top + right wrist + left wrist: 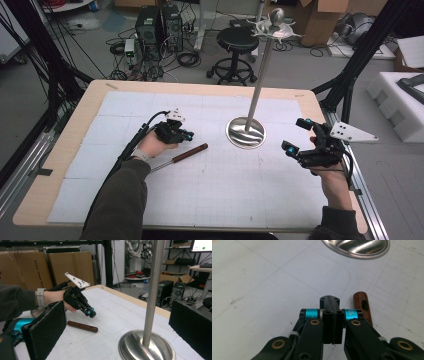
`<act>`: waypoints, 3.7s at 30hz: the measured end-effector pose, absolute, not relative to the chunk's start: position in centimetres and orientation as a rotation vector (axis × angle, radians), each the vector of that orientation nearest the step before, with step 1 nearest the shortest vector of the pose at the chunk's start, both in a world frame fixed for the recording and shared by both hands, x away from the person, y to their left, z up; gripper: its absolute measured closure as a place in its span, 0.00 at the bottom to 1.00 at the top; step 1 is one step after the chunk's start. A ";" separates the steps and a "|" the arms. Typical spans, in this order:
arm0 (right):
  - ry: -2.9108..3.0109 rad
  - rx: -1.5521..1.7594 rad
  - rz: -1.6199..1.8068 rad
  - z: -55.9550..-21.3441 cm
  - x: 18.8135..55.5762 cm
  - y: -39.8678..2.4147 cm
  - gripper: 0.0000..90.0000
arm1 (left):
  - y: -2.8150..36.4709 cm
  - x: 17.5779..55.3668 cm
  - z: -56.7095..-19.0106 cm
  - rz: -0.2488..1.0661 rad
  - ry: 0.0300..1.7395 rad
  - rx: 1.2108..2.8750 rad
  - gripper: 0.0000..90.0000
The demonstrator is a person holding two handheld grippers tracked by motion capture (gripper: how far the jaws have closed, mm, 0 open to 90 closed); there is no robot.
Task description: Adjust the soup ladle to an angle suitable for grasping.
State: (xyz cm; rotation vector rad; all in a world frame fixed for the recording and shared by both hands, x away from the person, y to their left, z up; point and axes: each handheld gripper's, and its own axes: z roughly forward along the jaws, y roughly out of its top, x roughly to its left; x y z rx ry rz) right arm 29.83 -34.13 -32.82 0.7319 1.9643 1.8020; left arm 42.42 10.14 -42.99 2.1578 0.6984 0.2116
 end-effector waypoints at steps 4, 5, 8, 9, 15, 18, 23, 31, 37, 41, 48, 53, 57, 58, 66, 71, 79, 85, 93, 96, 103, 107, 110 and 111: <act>1.961 0.729 1.804 -32.8 29.8 -34.2 0.00 | 9.7 42.3 -43.3 0.201 0.693 2.167 1.00; 1.963 0.736 1.799 -32.8 29.9 -34.2 0.00 | 9.5 42.3 -43.5 0.192 0.676 2.188 1.00; 1.962 0.732 1.800 -32.8 29.8 -34.2 0.00 | 9.3 42.2 -43.8 0.182 0.673 2.203 1.00; 1.961 0.732 1.802 -32.8 29.8 -34.2 0.00 | 9.2 42.1 -43.9 0.188 0.671 2.211 1.00; 1.960 0.736 1.800 -32.8 29.8 -34.3 0.00 | 9.0 42.0 -44.2 0.180 0.663 2.230 1.00; 1.964 0.734 1.798 -32.8 29.9 -34.3 0.00 | 8.9 41.9 -44.2 0.175 0.663 2.231 1.00; 1.967 0.739 1.790 -32.9 29.9 -34.3 0.00 | 8.7 41.6 -44.1 0.174 0.650 2.246 1.00; 1.964 0.739 1.794 -32.9 30.0 -34.4 0.00 | 8.6 41.2 -44.1 0.179 0.608 2.270 1.00; 1.950 0.769 1.721 -33.0 30.0 -34.2 0.00 | 8.5 41.0 -44.1 0.162 0.601 2.270 1.00; 1.943 0.796 1.725 -33.2 30.2 -34.4 0.00 | 8.3 40.7 -44.0 0.157 0.577 2.280 1.00; 1.960 0.794 1.735 -33.5 30.3 -34.3 0.00 | 7.7 39.8 -43.9 0.118 0.517 2.309 1.00; 1.977 0.789 1.731 -33.6 30.4 -34.0 0.00 | 7.3 39.2 -43.9 0.096 0.480 2.319 1.00; 1.980 0.793 1.741 -33.6 30.5 -34.1 0.00 | 7.2 39.1 -43.8 0.098 0.470 2.324 1.00; 1.975 0.788 1.741 -33.7 30.5 -34.1 0.00 | 7.1 38.9 -43.9 0.088 0.476 2.315 1.00; 1.976 0.797 1.752 -33.7 30.5 -34.2 0.00 | 6.6 38.0 -43.7 0.078 0.394 2.351 1.00; 1.984 0.798 1.755 -33.7 30.6 -34.2 0.00 | 6.3 37.1 -43.8 0.059 0.360 2.345 1.00; 1.982 0.792 1.762 -33.8 30.6 -34.2 0.00 | 6.2 37.1 -43.8 0.060 0.328 2.352 1.00; 1.974 0.809 1.773 -33.8 30.7 -34.5 0.00 | 7.2 37.0 -42.4 0.087 0.324 2.346 0.92; 1.982 0.807 1.773 -33.9 30.8 -34.6 0.00 | 9.0 36.1 -39.7 0.099 0.322 2.330 0.71; 1.970 0.809 1.786 -33.8 30.8 -35.0 0.00 | 9.5 35.4 -38.9 0.102 0.287 2.331 0.53; 1.959 0.815 1.799 -33.7 30.9 -35.3 0.00 | 9.8 34.2 -37.9 0.074 0.271 2.332 0.28; 1.957 0.820 1.802 -33.7 31.0 -35.4 0.00 | 9.8 33.8 -37.3 0.014 0.292 2.315 0.12; 1.957 0.815 1.803 -33.8 31.1 -35.4 0.00 | 9.7 33.4 -37.3 0.024 0.266 2.320 0.11; 1.957 0.815 1.803 -33.8 31.1 -35.4 0.00 | 9.7 33.3 -37.3 0.020 0.263 2.337 0.11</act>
